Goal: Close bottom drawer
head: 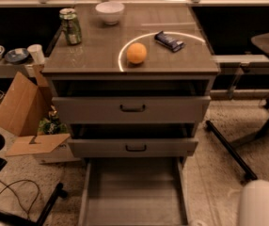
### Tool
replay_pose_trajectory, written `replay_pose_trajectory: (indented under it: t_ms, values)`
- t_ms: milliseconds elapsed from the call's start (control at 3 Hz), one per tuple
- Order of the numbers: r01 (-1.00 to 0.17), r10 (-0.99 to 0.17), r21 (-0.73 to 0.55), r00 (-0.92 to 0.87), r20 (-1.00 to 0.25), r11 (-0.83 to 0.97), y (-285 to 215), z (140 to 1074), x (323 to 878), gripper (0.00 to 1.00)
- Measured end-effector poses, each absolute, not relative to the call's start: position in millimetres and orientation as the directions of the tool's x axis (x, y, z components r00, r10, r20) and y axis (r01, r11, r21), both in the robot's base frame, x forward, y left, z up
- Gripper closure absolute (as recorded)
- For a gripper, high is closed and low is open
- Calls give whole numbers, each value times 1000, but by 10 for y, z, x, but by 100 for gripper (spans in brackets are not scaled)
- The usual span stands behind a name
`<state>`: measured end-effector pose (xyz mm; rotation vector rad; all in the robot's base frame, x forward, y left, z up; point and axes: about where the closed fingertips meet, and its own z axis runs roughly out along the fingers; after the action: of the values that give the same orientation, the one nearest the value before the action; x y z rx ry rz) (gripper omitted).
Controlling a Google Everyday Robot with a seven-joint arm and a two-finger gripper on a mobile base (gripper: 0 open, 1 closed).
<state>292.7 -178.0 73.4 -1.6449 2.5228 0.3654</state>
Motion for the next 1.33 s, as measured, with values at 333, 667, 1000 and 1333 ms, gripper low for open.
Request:
replay_pose_trajectory:
  t_ms: [333, 667, 1000, 1333]
  values:
    - [-918, -884, 81, -396, -248, 389, -1795, 803, 3103, 100]
    - [-912, -873, 18, -398, -280, 410, -1792, 934, 3289, 100]
    - [-906, -867, -41, -388, -312, 421, -1781, 1068, 3469, 100]
    - [-904, -866, -54, -386, -319, 424, -1776, 1098, 3491, 100]
